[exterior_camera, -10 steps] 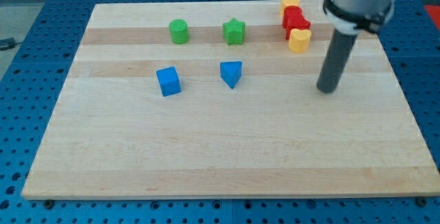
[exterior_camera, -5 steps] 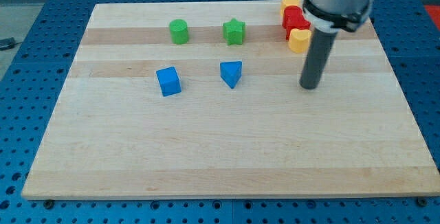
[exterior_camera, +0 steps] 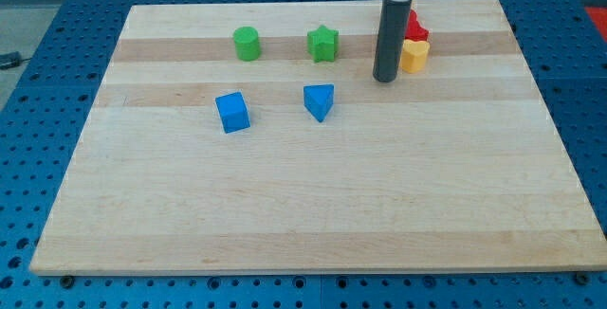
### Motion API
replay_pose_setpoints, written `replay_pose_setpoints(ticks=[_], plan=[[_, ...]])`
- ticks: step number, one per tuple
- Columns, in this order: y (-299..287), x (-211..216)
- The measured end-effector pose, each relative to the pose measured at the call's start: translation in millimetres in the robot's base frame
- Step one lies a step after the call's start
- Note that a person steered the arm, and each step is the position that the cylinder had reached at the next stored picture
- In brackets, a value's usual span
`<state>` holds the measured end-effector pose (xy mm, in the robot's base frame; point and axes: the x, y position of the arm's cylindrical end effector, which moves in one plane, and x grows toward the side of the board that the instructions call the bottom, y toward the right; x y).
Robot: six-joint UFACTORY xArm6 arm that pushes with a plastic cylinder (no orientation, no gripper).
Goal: Locate the green star at the top left side of the blue cube
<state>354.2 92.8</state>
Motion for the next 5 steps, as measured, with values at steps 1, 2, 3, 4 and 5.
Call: replay_pose_setpoints(ticks=[1,2,3,4,5], plan=[[-1.6,-13.2],[-3.3,-26.5],[-11.1,-43.1],[-21.8,-59.7],[-37.7,-67.2]])
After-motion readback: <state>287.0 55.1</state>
